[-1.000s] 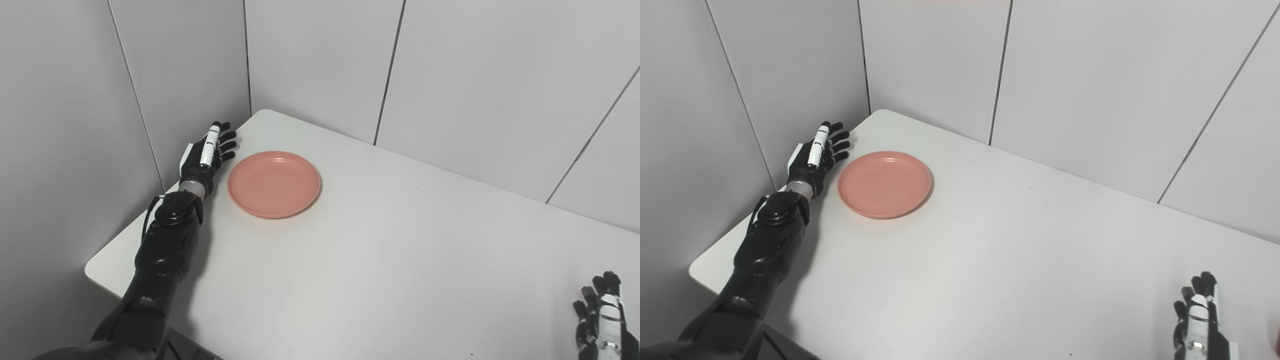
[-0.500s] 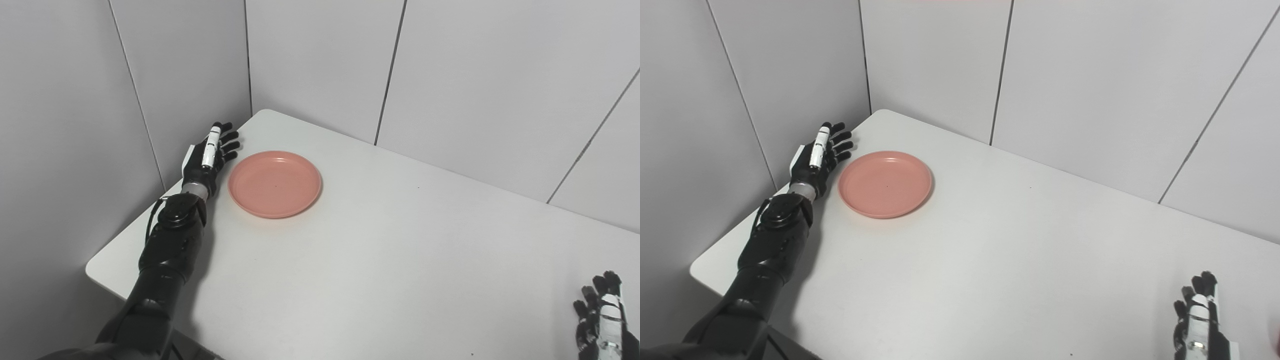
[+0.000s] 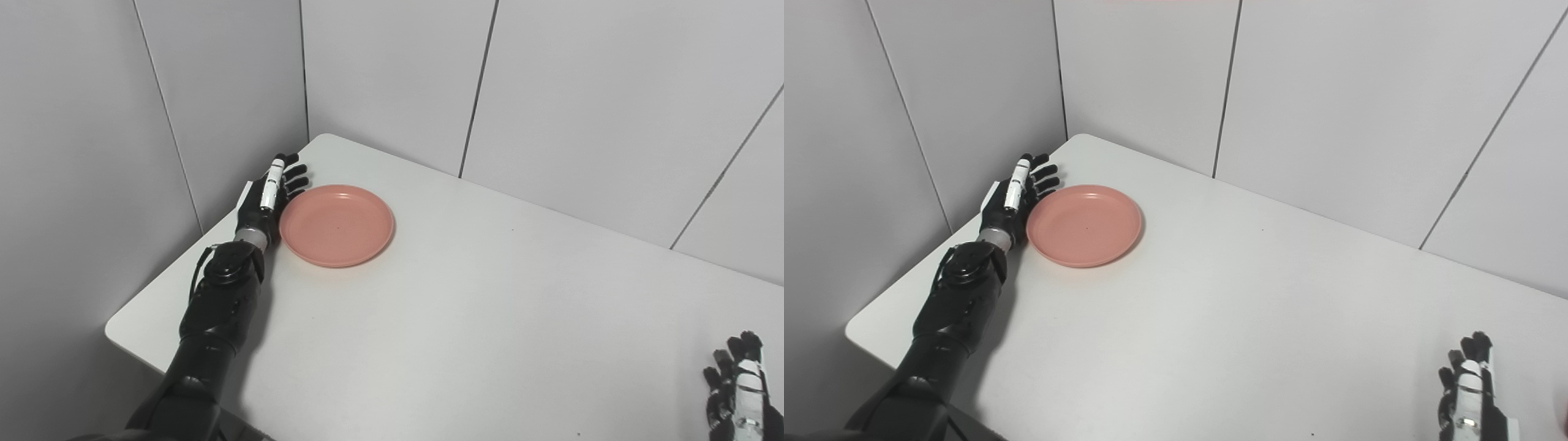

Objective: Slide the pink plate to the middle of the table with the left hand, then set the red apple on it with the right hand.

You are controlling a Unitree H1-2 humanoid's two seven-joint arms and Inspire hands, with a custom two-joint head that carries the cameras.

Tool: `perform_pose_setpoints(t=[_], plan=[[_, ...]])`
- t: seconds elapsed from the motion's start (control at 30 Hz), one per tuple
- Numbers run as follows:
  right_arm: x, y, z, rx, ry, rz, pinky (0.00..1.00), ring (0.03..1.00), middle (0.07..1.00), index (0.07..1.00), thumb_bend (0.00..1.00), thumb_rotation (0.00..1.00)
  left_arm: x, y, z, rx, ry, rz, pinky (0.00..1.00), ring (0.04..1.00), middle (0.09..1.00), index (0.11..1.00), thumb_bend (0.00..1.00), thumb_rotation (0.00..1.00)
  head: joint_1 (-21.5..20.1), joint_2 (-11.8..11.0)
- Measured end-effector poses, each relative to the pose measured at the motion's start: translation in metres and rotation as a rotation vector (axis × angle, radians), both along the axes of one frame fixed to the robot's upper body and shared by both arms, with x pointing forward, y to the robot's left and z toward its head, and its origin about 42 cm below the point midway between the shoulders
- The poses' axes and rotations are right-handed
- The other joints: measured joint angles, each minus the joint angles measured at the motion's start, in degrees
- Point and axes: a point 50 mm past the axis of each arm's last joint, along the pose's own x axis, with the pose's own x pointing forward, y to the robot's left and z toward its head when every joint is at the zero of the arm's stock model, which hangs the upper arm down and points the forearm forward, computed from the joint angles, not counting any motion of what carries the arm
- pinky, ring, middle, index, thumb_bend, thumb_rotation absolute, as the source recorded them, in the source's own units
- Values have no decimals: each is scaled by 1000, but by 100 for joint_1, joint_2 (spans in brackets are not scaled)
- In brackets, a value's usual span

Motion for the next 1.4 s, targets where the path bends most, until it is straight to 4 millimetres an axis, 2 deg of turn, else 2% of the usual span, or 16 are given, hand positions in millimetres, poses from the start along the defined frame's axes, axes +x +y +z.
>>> perform_pose_setpoints(t=[0.6, 0.83, 1.4], plan=[[0, 0, 0, 2, 0, -1, 1000, 1000, 1000, 1000, 0, 1000, -1, -20, -1, -29, 12, -19, 823, 833, 840, 826, 298, 1000, -26, 35], [0, -1, 0, 2, 0, -1, 1000, 1000, 996, 1000, 0, 1000, 1, -29, -3, -34, 15, -36, 862, 858, 862, 848, 317, 1000, -53, 53], [0, 0, 0, -4, 1, -7, 1000, 999, 992, 996, 0, 1000, 9, -43, -4, -30, 19, -67, 874, 866, 868, 851, 322, 1000, -105, 97]])
